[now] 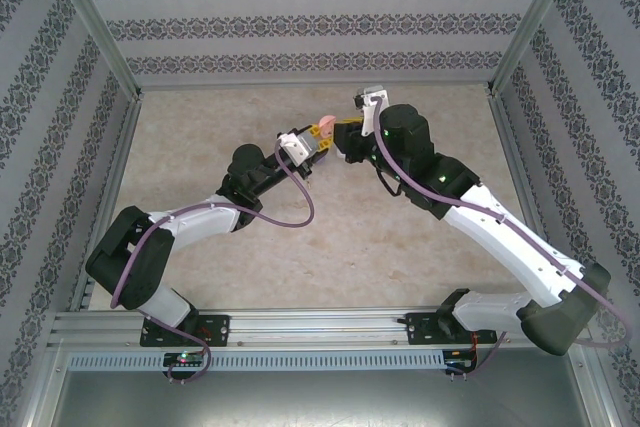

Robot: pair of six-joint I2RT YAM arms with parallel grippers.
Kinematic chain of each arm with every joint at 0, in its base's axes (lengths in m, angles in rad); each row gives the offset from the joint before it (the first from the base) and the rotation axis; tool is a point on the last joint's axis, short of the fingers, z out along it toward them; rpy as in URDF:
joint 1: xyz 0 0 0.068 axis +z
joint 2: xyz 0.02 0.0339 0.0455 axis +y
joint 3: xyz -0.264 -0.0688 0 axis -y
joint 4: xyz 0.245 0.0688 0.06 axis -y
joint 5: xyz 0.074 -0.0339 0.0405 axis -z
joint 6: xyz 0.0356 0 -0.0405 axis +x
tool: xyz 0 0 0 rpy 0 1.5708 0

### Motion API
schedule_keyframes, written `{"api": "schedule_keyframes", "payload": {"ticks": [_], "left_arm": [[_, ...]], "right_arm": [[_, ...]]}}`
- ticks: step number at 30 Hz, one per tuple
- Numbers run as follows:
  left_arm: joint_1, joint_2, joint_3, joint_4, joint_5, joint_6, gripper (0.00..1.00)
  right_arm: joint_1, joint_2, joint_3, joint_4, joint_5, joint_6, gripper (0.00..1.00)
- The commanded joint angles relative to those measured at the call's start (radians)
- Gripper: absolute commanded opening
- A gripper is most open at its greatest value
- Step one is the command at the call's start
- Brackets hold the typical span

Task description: Insert the wireless bluetooth earbuds into the charging case

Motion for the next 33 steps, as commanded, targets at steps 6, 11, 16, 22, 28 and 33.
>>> {"api": "schedule_keyframes", "payload": {"ticks": [6, 11, 16, 22, 28, 33], "left_arm": [[-0.023, -0.034, 0.041, -0.007, 0.056, -0.037, 0.00], [-0.025, -0.040, 0.046, -0.016, 0.076, -0.070, 0.00], [-0.030, -0.049, 0.045, -0.025, 0.081, -0.078, 0.00], [-0.032, -0.054, 0.049, -0.027, 0.091, -0.089, 0.00], [-0.033, -0.063, 0.051, -0.031, 0.106, -0.096, 0.00], [-0.035, -0.077, 0.048, -0.033, 0.110, -0.099, 0.00]], "right_arm": [[0.011, -0.018, -0.057, 0.124, 0.019, -0.089, 0.24], [0.012, -0.014, -0.082, 0.160, 0.026, -0.105, 0.23], [0.009, -0.007, -0.085, 0.167, 0.029, -0.106, 0.24], [0.005, 0.007, -0.081, 0.172, 0.022, -0.097, 0.23], [-0.009, 0.015, -0.088, 0.179, 0.016, -0.084, 0.23], [-0.017, 0.023, -0.090, 0.180, 0.008, -0.076, 0.22]]}}
